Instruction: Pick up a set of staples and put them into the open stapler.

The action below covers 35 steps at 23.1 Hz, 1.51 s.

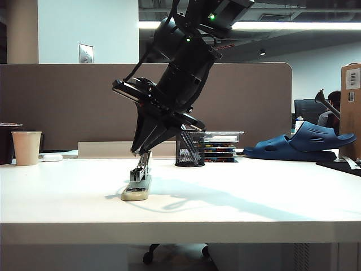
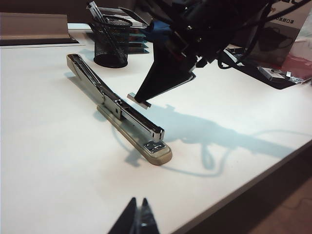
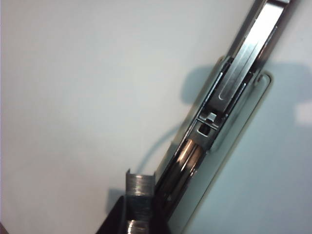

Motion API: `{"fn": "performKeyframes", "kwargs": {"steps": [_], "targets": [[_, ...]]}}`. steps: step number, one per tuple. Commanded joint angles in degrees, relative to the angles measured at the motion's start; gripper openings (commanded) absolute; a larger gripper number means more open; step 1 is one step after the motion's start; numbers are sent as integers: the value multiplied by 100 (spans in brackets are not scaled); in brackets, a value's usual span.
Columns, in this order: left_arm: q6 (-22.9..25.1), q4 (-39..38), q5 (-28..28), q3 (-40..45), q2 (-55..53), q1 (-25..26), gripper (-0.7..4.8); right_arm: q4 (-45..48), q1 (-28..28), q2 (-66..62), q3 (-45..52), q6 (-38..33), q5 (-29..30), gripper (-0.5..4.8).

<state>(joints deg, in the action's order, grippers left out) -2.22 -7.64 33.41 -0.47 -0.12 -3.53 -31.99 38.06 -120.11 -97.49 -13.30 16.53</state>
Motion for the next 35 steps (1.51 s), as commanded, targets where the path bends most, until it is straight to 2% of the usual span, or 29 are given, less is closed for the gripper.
{"fn": "performKeyframes", "kwargs": {"steps": [1,12,20,27,35], "targets": [[24,-44,-20,-2,0,7,-6,120,26,28,-22,-42,33,-8],[24,-44,-20,-2,0,7,-6,262,15,-92,-20,-966,247,-9],[24,-42,-20,-2,0,7,-6,170,2,-149,-20,-970,-122,-9],[24,-42,-20,-2,0,7,-6,216,-4,-308,-20,-1224,168,-8],[24,-42,-20,-2,0,4,-6,155,-39,-319,-20,-1222,144,-9]]}}
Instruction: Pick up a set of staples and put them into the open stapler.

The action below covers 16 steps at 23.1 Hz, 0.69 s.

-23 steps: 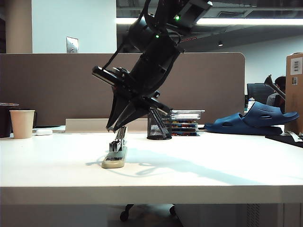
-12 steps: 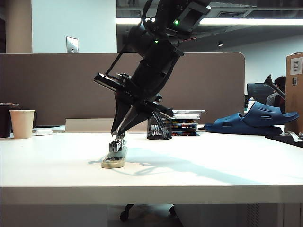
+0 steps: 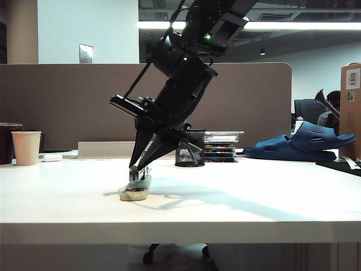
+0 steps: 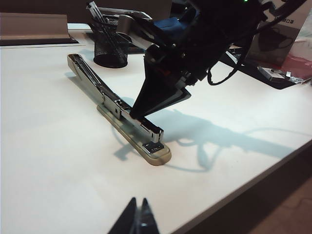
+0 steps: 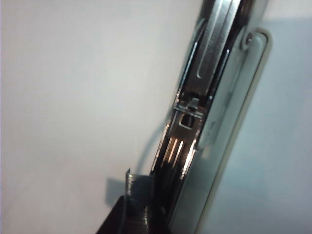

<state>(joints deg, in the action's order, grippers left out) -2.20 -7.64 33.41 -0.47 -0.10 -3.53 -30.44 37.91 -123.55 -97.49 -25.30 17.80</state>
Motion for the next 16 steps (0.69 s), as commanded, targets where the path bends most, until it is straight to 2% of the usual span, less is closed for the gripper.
{"fn": "performKeyframes", "kwargs": {"steps": [1,5,9,16], "targets": [[22,-39,-20,-2,-2,4,-6,-26,-42,24,-20,-22,22,-8],[20,-42,-20,-2,-2,7,-6,-105,-61,26,-20,-22,31,1],[20,-39,-20,-2,-2,7,-6,-107,-101,37,-22,-24,44,77],[22,-42,-20,-4,-2,7,-6,-114,-175,37,-22,-24,168,76]]}}
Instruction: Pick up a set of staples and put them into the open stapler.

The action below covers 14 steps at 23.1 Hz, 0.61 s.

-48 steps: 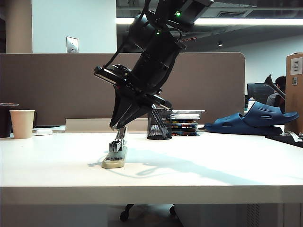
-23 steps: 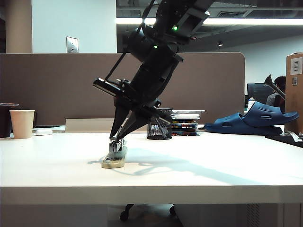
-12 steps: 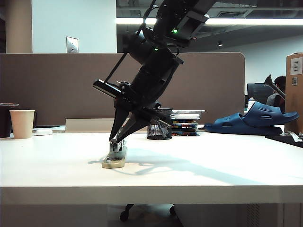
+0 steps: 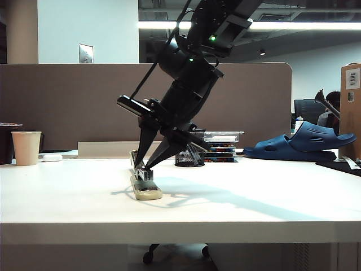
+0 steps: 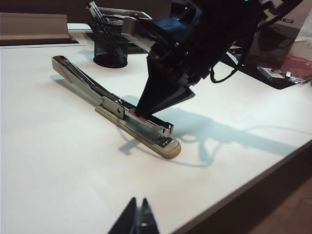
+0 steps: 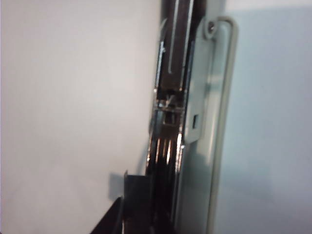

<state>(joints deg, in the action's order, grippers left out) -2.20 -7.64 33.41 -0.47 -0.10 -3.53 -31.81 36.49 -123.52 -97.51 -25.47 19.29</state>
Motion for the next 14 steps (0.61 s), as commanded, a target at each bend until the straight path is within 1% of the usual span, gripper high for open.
{"fn": "performKeyframes", "kwargs": {"steps": [1,6,10,12,14], "targets": [[20,-39,-20,-4,-2,7,-6,24,-44,35,-20,-9,17,72],[20,-39,-20,-4,-2,7,-6,33,-83,61,-20,-7,37,32],[20,-39,-20,-2,-2,7,-6,31,-118,72,-20,-7,39,22],[20,-42,-20,-2,-2,7,-6,33,-131,72,-20,-7,37,-3],[20,-42,-20,-4,-2,7,-6,28,-153,85,-20,-7,59,-2]]}}
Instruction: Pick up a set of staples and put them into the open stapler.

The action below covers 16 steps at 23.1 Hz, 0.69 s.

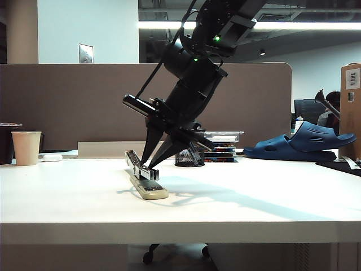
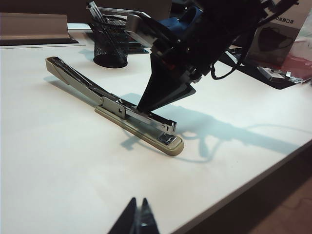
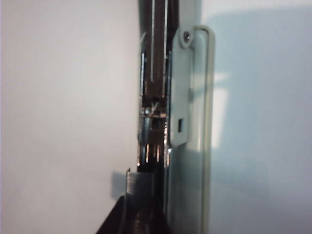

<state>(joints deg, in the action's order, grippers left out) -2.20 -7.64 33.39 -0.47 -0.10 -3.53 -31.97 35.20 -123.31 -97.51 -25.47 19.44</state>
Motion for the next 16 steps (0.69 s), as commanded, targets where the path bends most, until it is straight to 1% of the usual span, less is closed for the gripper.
{"fn": "performKeyframes", "kwargs": {"steps": [1,6,16], "targets": [[20,-39,-17,-4,-2,7,-6,46,-28,72,-20,-7,44,-2],[20,-42,-17,-2,-2,7,-6,39,-74,111,-22,-4,227,0],[20,-42,-17,-2,-2,7,-6,-155,-107,109,-22,0,240,-1]]}}
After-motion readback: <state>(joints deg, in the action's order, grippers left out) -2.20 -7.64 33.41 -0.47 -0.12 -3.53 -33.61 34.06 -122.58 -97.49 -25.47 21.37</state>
